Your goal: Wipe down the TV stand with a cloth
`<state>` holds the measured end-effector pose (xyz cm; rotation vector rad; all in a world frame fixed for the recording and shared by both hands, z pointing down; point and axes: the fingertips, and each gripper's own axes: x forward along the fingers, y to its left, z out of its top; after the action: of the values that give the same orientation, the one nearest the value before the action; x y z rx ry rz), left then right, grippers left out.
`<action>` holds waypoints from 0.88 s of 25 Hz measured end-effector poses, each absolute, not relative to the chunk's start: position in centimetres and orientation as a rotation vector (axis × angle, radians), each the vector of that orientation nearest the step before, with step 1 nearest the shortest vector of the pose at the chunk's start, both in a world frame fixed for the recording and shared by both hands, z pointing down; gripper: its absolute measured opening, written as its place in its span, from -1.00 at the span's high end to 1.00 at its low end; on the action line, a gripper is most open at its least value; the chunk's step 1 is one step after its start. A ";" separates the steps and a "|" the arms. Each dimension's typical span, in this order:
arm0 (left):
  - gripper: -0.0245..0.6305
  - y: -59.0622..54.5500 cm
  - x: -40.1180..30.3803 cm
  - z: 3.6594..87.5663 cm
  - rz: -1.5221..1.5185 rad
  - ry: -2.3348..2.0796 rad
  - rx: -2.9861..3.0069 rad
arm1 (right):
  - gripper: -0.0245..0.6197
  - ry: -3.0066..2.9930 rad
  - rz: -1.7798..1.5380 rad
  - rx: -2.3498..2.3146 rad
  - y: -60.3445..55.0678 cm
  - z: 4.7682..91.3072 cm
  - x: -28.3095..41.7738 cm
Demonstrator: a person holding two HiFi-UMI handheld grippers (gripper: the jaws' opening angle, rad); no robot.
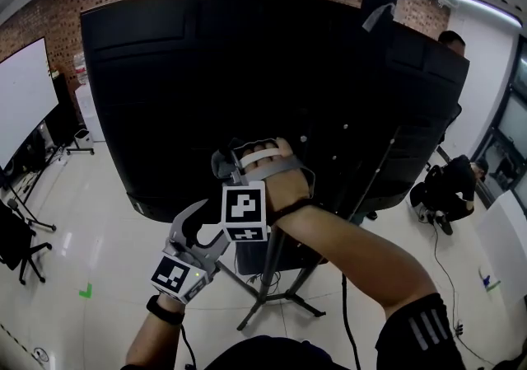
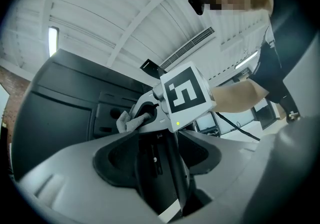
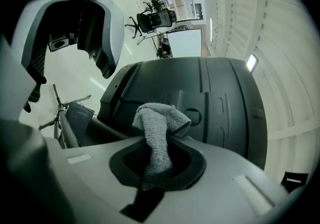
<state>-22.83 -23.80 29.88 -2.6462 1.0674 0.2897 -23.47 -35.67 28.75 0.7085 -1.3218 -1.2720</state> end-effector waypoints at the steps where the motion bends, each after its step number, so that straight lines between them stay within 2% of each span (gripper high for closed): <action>1: 0.14 -23.8 -22.4 29.9 0.288 1.054 -2.654 | 0.81 -1.305 -1.269 0.715 -35.7 28.7 -22.8; 8: 0.14 -23.9 -20.0 29.5 0.326 0.981 -2.680 | 0.81 -1.269 -1.260 0.751 -35.2 27.9 -19.9; 12: 0.14 -23.7 -19.4 29.0 0.344 0.964 -2.690 | 0.81 -1.441 -1.274 0.802 -32.9 26.4 -19.4; 22: 0.14 -23.5 -17.7 26.5 0.356 0.989 -2.652 | 0.81 -1.722 -1.358 1.005 -28.8 19.1 -14.5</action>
<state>-17.70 -23.52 26.49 -2.6515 0.9890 0.3556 -14.49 -28.79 19.13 1.0055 -1.7218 -1.3584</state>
